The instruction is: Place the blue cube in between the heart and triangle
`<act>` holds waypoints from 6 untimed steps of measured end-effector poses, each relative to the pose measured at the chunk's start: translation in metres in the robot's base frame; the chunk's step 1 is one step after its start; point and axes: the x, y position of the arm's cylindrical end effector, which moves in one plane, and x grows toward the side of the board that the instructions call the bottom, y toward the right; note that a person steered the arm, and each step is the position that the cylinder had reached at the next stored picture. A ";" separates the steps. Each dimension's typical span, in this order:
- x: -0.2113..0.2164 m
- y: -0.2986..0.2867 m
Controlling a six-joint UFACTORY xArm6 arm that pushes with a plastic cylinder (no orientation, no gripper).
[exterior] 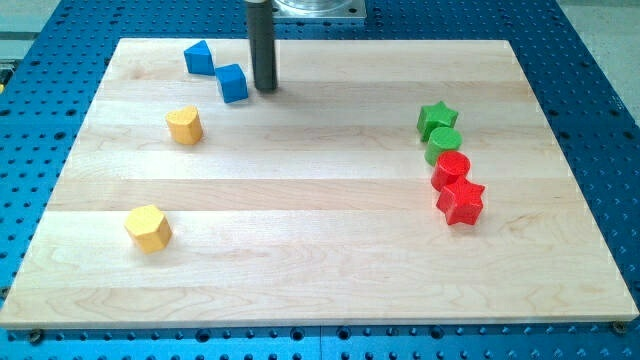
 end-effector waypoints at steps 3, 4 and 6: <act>0.052 0.007; 0.172 0.053; 0.296 -0.097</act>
